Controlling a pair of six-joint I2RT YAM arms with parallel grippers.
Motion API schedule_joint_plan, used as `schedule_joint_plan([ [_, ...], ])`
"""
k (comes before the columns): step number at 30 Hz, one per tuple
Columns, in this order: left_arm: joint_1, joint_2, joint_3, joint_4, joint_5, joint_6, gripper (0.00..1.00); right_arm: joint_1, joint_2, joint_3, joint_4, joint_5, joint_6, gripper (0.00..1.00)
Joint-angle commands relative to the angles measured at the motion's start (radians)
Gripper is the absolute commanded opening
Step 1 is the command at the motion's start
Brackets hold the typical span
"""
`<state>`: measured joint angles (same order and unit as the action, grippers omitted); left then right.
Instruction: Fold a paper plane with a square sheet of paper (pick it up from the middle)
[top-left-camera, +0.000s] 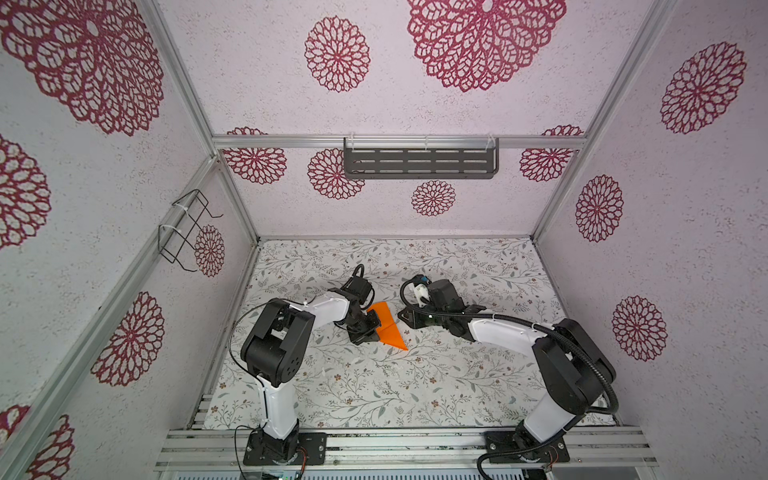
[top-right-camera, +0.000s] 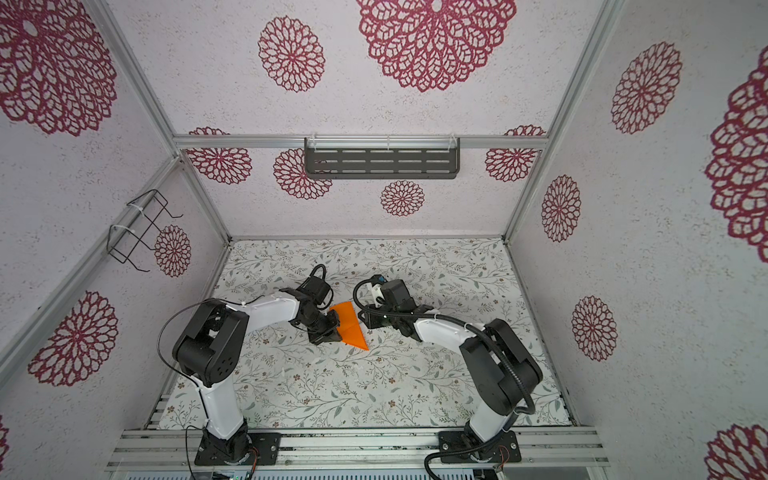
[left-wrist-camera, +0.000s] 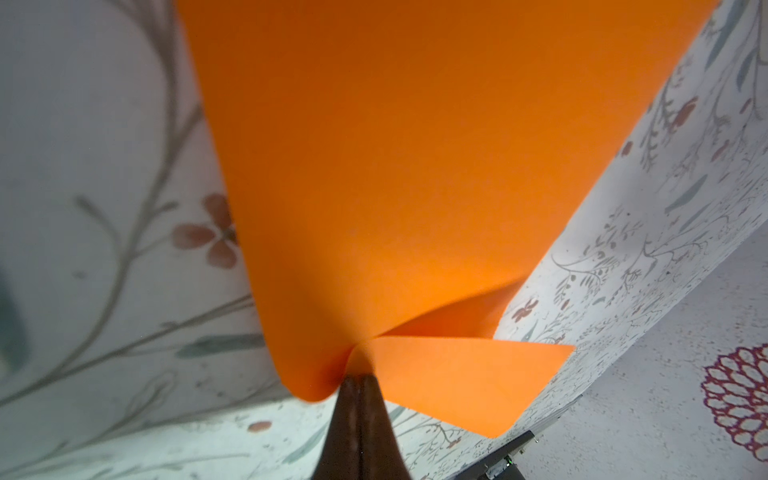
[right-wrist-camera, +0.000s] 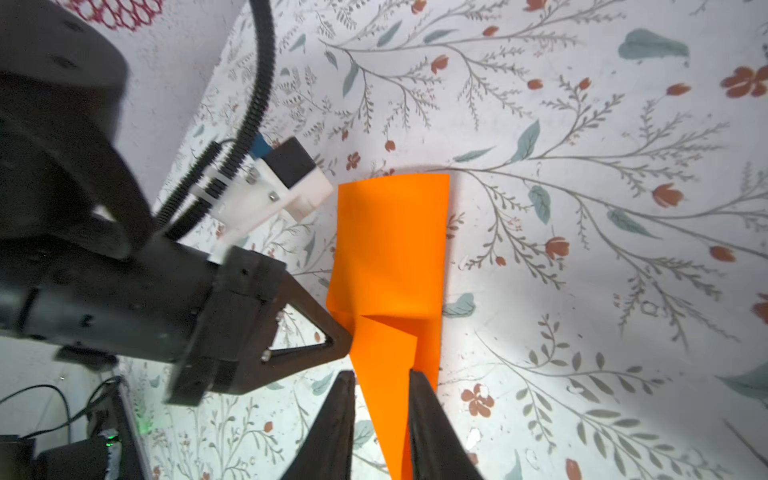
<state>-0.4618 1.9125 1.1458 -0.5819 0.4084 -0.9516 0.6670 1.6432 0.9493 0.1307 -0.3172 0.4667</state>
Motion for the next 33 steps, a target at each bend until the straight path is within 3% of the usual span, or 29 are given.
schedule_joint_plan([
  [1, 0.005, 0.034, 0.003, -0.028, -0.029, 0.001, 0.03, 0.034, -0.003, -0.004, -0.015, -0.030, 0.019, 0.23],
  [8, 0.005, 0.032, 0.010, -0.039, -0.028, 0.002, 0.03, 0.076, 0.121, 0.037, -0.042, -0.066, -0.030, 0.14],
  [33, 0.020, -0.019, 0.026, 0.076, 0.063, 0.008, 0.06, 0.082, 0.246, 0.072, -0.152, -0.054, -0.100, 0.13],
])
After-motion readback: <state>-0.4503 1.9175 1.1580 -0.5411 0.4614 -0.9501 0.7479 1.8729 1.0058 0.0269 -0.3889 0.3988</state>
